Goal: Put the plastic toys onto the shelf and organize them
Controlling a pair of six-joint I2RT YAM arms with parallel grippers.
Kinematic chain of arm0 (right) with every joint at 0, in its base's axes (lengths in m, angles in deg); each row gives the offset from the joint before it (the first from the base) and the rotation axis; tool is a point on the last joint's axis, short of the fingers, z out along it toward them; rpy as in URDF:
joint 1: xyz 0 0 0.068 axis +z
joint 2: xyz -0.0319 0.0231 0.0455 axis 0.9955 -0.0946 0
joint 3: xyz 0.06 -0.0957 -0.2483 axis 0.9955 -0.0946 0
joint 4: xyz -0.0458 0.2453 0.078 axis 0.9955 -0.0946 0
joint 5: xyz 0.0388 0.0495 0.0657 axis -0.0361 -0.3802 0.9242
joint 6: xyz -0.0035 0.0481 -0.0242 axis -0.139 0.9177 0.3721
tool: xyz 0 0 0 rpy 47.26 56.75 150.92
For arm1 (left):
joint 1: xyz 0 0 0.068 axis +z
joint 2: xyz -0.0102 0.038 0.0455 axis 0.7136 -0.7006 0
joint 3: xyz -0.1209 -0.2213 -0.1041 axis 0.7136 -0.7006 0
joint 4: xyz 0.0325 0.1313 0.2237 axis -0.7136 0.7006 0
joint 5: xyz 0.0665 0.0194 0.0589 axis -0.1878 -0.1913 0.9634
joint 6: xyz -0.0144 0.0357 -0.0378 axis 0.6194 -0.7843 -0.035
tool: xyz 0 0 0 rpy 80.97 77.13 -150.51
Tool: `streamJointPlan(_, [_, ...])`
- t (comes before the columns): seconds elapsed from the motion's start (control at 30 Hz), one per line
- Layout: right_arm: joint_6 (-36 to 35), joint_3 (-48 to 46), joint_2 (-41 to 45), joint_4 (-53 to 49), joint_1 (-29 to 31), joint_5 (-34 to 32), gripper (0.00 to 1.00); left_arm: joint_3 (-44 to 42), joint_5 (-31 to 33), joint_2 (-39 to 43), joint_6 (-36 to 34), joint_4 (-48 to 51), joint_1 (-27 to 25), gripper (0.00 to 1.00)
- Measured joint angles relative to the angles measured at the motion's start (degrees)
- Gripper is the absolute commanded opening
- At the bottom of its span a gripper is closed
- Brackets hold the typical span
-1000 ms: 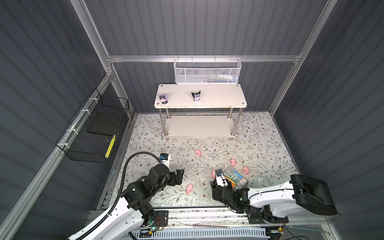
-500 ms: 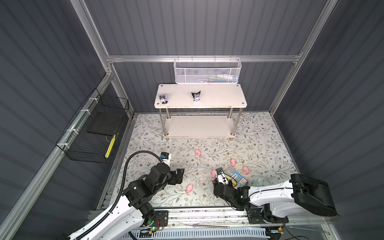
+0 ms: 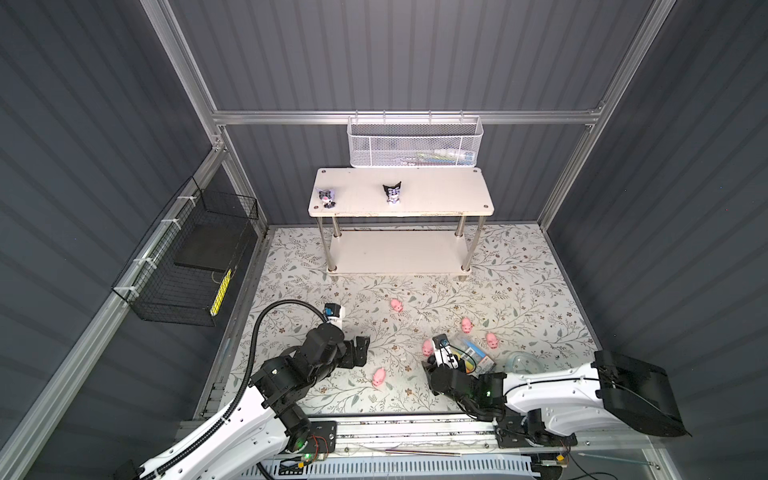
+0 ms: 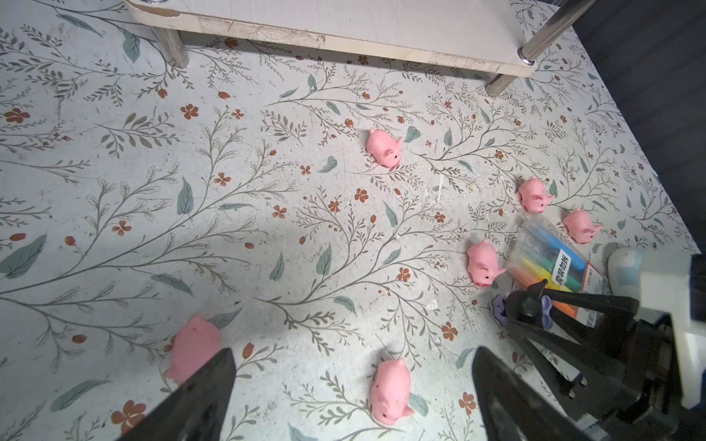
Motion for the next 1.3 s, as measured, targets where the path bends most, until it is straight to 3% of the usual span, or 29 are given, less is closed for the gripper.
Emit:
streamJointPlan(0.23, [0.8, 0.0, 1.5, -3.5, 0.0, 1.3, 0.68, 0.0, 0.0, 0.5, 0.4, 0.0, 0.0, 0.96])
streamJointPlan(0.5, [1.2, 0.0, 11.5, -7.6, 0.0, 5.6, 0.73, 0.0, 0.2, 2.1, 0.4, 0.1, 0.0, 0.96])
streamJointPlan(0.7, [-2.7, 0.2, 15.4, -11.7, -1.9, 9.5, 0.76, 0.0, 0.2, 2.2, 0.7, 0.2, 0.0, 0.96])
streamJointPlan(1.3, [-10.9, 1.0, 8.5, -11.8, -8.6, 17.3, 0.78, 0.0, 0.2, 0.8, 0.5, 0.0, 0.0, 0.96])
